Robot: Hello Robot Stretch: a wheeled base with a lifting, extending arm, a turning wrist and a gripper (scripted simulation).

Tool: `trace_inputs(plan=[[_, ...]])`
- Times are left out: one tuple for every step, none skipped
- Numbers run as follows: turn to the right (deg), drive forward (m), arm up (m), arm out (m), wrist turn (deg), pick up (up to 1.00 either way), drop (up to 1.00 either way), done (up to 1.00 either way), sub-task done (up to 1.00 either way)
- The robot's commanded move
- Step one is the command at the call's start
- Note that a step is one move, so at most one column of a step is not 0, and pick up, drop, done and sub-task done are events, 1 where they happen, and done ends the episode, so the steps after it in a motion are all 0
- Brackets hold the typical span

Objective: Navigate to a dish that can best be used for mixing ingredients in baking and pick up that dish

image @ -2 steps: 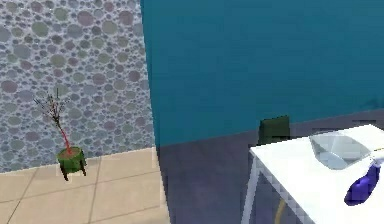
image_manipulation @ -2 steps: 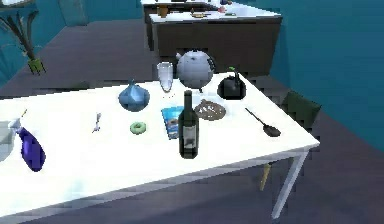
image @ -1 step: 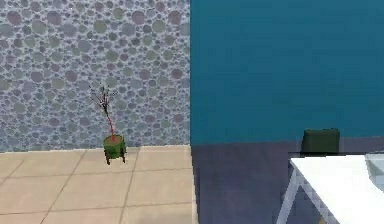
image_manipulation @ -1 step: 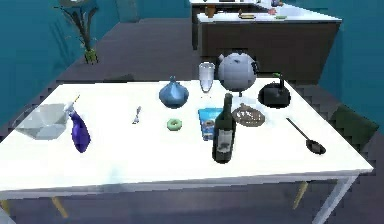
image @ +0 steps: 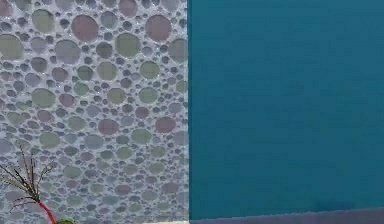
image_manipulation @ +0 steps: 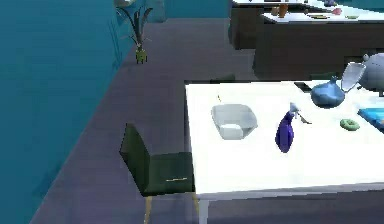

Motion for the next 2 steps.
trace_inputs(plan=[[6.0,0.0,0.0,0.0,0.0,0.0,0.0,0.0,0.0],[0.0,0.1,0.0,0.0,0.0,0.0,0.0,0.0,0.0]])
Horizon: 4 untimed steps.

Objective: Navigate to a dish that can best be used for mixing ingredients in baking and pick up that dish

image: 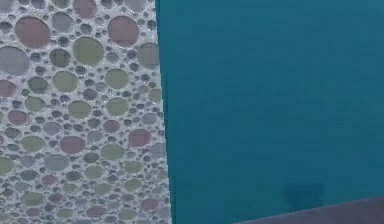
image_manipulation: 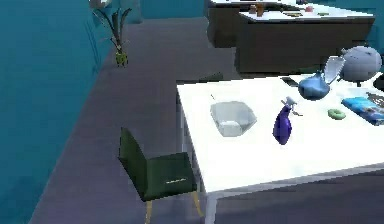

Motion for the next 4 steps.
trace_inputs(plan=[[12.0,0.0,0.0,0.0,0.0,0.0,0.0,0.0,0.0],[0.0,0.25,0.0,0.0,0.0,0.0,0.0,0.0,0.0],[15.0,0.0,0.0,0.0,0.0,0.0,0.0,0.0,0.0],[45.0,0.0,0.0,0.0,0.0,0.0,0.0,0.0,0.0]])
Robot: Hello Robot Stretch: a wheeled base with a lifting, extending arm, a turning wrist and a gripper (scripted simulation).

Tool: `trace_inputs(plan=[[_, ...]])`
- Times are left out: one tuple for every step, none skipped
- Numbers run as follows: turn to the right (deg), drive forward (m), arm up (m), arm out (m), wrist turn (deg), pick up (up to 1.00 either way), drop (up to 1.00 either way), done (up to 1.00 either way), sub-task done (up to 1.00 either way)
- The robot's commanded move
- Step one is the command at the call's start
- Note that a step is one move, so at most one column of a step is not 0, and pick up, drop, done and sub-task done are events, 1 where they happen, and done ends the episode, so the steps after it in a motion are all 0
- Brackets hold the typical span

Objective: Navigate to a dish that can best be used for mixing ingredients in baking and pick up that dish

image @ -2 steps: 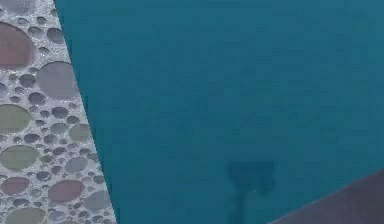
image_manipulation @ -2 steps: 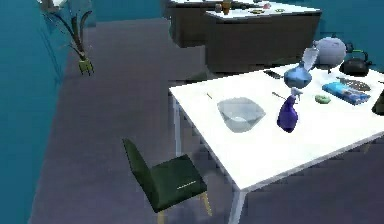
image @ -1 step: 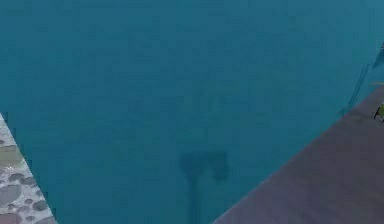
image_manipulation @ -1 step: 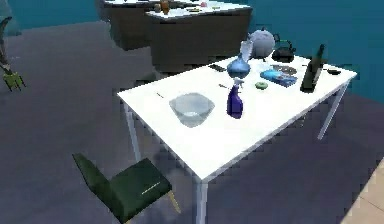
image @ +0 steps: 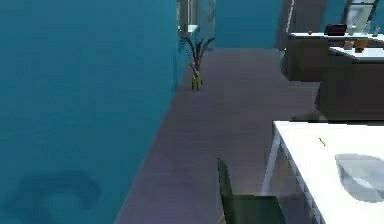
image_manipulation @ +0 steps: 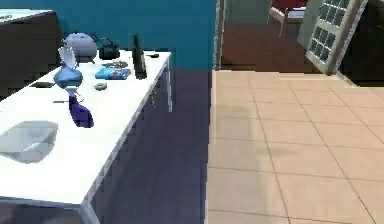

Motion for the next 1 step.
trace_inputs(plan=[[45.0,0.0,0.0,0.0,0.0,0.0,0.0,0.0,0.0]])
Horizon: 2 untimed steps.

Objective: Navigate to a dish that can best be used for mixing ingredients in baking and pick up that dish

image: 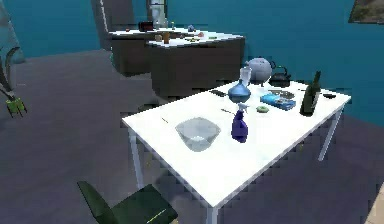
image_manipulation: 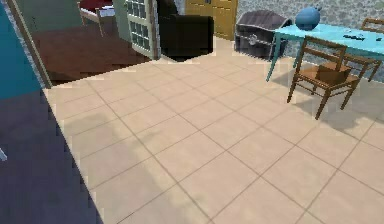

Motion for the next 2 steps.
trace_inputs(plan=[[9.0,0.0,0.0,0.0,0.0,0.0,0.0,0.0,0.0],[0.0,0.35,0.0,0.0,0.0,0.0,0.0,0.0,0.0]])
